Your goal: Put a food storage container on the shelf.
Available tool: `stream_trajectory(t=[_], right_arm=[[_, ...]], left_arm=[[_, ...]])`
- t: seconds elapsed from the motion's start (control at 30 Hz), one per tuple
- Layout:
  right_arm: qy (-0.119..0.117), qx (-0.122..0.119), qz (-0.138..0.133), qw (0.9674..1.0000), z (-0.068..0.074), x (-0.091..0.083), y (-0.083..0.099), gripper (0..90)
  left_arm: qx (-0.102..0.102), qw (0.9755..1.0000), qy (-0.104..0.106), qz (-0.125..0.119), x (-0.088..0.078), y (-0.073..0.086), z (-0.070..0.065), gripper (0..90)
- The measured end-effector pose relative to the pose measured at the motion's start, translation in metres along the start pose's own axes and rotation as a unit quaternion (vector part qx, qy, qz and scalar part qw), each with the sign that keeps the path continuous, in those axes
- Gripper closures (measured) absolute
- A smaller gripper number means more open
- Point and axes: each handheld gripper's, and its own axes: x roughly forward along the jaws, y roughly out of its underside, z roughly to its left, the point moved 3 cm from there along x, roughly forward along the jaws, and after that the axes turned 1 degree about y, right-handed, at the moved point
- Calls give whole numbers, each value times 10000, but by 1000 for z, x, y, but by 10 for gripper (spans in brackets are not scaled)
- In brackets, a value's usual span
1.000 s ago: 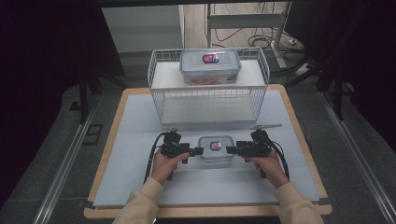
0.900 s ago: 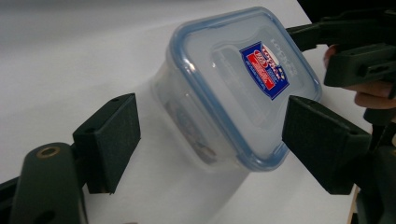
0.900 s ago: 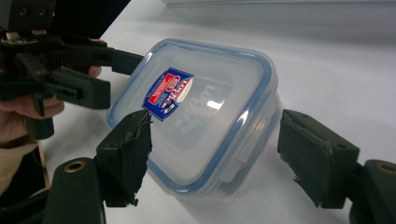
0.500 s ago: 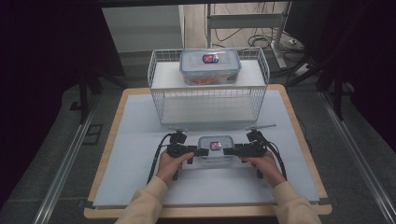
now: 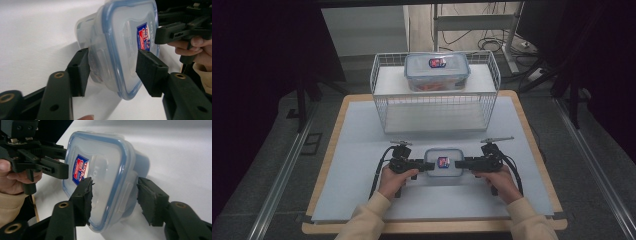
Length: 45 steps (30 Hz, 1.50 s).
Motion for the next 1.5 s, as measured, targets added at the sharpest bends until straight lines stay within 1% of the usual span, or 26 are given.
stream_trajectory(t=[0.07,0.17,0.33,0.43,0.5,0.63,0.8,1.03,1.17,1.4,1.5], right_arm=[[-21,0,-35,10000,1,-2,1,489],[-10,-34,-67,10000,3,-3,3,499],[-1,-5,-109,9999,6,-5,5,510],[1,-78,-120,9999,7,-7,5,516],[29,-135,-104,9999,8,-6,5,515],[21,-137,-131,9998,11,-5,5,515],[10,-226,-212,9995,17,-8,3,516],[-23,-362,-341,9988,25,-13,-3,516],[-44,-417,-380,9984,28,-15,-5,517],[-43,-542,-447,9975,33,-18,-9,518],[-53,-576,-475,9972,36,-18,-11,519]], left_arm=[[90,10000,-15,-10,-1,1,-1,475],[131,9999,-49,-57,-2,3,-4,484],[208,9997,-128,-76,-3,4,-8,490],[284,9995,-162,-50,-5,5,-9,494],[296,9994,-185,-49,-6,5,-10,494],[342,9992,-191,-81,-9,4,-10,494],[435,9987,-216,-170,-16,3,-15,495],[511,9980,-204,-323,-25,-1,-21,500],[589,9973,-264,-359,-28,-2,-25,500],[610,9969,-259,-436,-33,-3,-28,500],[680,9962,-304,-454,-37,-5,-30,500]])
